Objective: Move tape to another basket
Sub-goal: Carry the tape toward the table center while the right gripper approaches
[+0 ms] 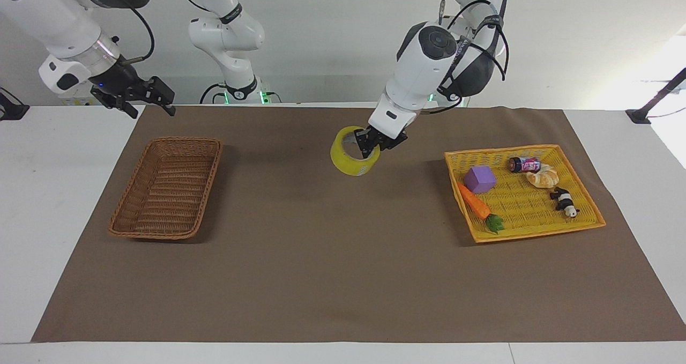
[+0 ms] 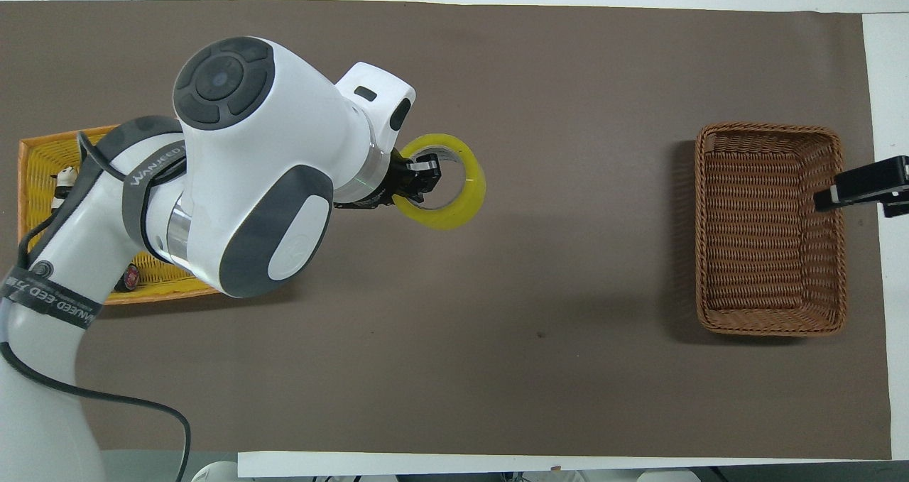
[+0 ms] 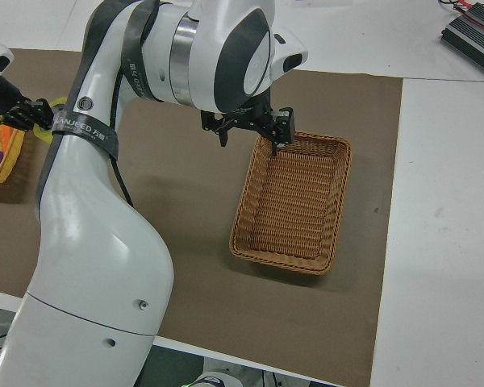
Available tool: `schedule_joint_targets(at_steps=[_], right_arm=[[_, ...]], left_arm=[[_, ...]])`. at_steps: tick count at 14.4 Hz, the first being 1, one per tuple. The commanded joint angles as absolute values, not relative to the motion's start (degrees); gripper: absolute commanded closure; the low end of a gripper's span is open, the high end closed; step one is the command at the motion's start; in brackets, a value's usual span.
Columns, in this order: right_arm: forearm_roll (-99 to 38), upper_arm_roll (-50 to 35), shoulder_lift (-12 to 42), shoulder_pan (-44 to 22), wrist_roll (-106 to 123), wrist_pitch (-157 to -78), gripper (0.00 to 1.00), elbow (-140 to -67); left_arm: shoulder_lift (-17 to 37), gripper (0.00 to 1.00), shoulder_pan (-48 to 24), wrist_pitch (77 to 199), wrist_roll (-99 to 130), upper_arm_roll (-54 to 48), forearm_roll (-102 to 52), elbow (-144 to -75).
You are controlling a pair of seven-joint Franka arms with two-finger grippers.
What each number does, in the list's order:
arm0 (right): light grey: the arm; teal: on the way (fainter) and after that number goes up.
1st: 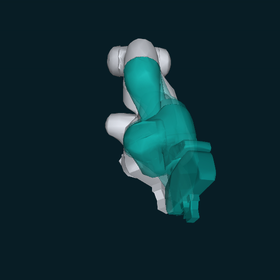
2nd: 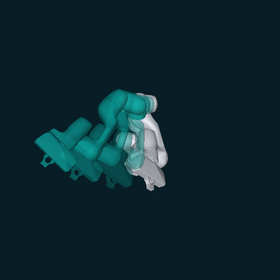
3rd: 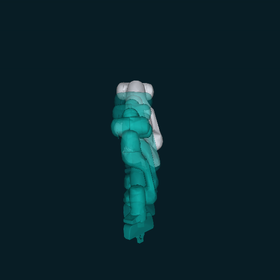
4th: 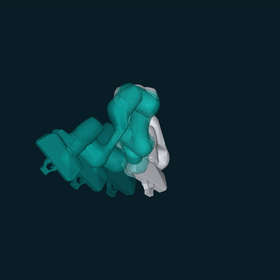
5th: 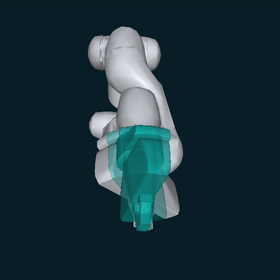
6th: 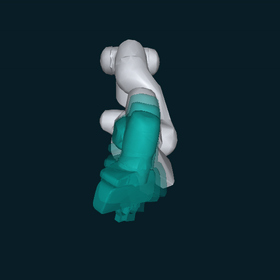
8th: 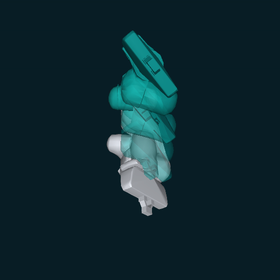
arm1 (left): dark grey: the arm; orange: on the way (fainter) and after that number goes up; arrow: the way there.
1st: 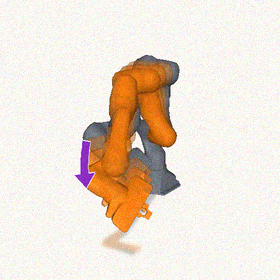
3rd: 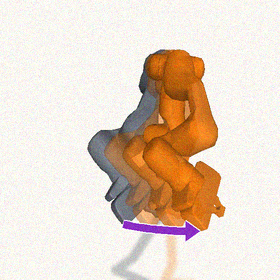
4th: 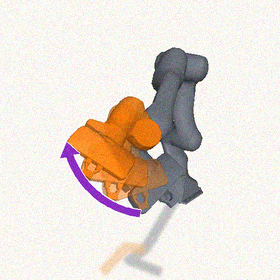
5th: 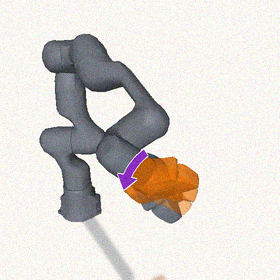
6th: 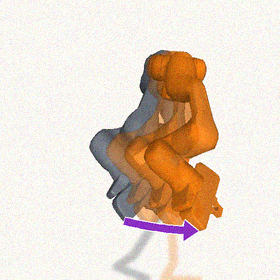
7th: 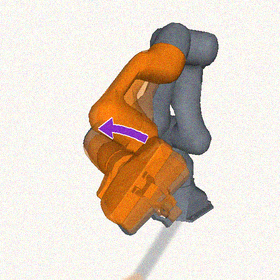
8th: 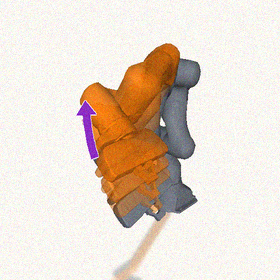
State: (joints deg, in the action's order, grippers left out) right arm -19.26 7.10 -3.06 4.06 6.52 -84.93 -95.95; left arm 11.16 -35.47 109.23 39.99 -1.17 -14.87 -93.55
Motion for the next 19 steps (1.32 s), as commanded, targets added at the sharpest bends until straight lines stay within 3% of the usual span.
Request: schedule_joint_targets(at_steps=[1, 5, 9, 13, 19], right_arm=[[-34.5, 6.9, -4.3, 5.3, 8.6, -92.2, 0.01, -103.1], [-58.0, 6.5, 0.0, -0.9, 9.9, -105.2, 0.01, -108.3], [-75.6, 6.4, 7.1, -13.1, 11.8, -118.7, 0.01, -108.4], [-80.9, 6.4, 9.1, -21.3, 13.4, -127.8, 0.01, -108.5], [-83.5, 6.4, 8.4, -26.2, 13.5, -130.4, 0.01, -111.4]], left_arm=[[9.6, 1.00, -35.3, 108.2, 39.3, -1.0, -15.5, -94.7], [9.6, 1.00, -35.2, 108.5, 39.1, -0.8, -15.5, -94.7], [9.6, 1.00, -34.5, 108.2, 39.2, -0.8, -15.5, -94.7], [9.6, 1.00, -34.5, 108.5, 39.5, -0.7, -15.3, -94.6], [8.0, 0.99, -33.1, 104.2, 39.0, -0.8, -12.0, -95.4]])
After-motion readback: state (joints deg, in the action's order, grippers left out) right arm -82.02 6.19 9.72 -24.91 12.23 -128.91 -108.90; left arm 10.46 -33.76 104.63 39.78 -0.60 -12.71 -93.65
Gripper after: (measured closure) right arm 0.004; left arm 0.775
